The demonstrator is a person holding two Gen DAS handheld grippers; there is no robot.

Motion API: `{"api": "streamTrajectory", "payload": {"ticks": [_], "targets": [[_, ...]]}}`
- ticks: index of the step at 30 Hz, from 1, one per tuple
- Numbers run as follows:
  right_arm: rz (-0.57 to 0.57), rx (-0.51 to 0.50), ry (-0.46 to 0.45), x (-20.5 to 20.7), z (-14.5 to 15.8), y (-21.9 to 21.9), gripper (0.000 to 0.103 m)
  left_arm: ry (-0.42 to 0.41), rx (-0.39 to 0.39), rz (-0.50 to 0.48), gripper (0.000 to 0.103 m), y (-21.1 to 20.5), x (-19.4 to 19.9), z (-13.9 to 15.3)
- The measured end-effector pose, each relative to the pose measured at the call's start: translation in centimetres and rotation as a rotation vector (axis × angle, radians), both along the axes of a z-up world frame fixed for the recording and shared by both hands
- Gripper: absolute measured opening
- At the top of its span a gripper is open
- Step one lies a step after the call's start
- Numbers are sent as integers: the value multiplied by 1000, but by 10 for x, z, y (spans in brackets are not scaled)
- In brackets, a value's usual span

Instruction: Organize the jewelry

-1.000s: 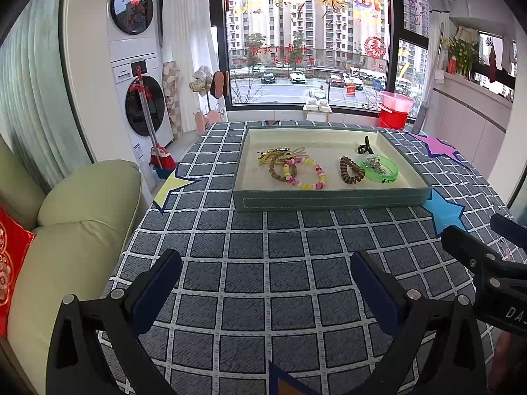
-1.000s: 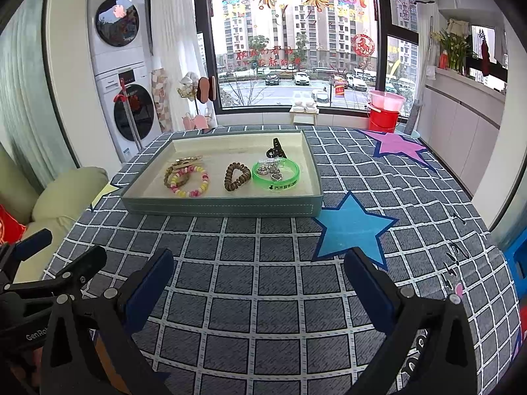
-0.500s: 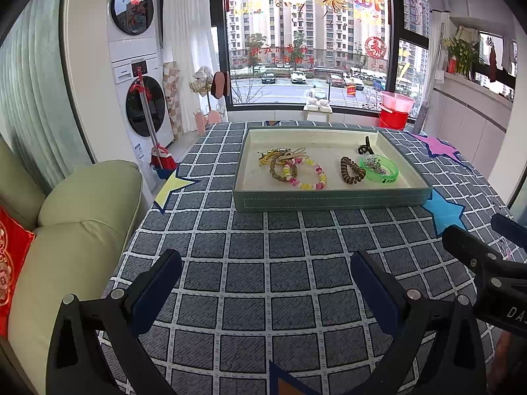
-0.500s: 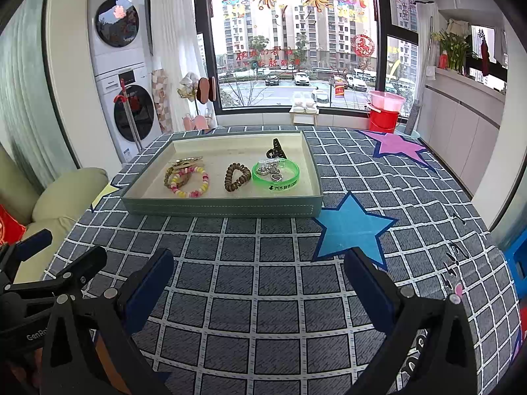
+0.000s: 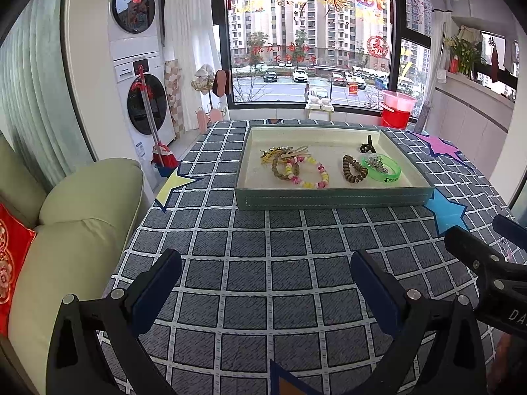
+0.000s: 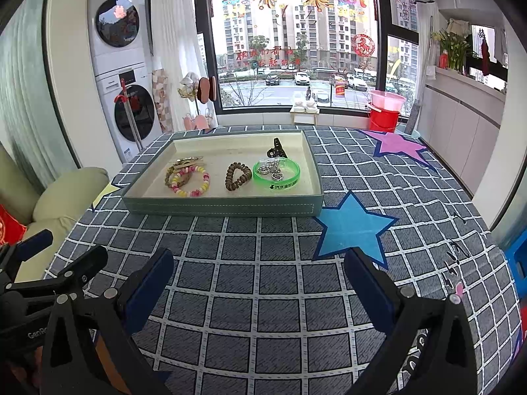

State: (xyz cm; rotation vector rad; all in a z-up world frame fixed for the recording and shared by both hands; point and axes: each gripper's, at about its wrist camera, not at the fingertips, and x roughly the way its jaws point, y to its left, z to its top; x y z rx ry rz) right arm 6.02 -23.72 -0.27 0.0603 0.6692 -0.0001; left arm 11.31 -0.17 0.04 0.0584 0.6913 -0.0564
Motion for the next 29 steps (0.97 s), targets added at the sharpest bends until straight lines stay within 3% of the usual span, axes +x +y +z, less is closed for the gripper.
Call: {"api": "streamTrajectory", "payload": {"ticks": [21, 29], "targets": [[4, 2, 3, 2, -1, 5, 103, 11, -10, 3, 103, -1, 0, -1], [4, 4, 4, 1, -2, 4, 103, -25, 10, -1, 103, -4, -4, 0]]}}
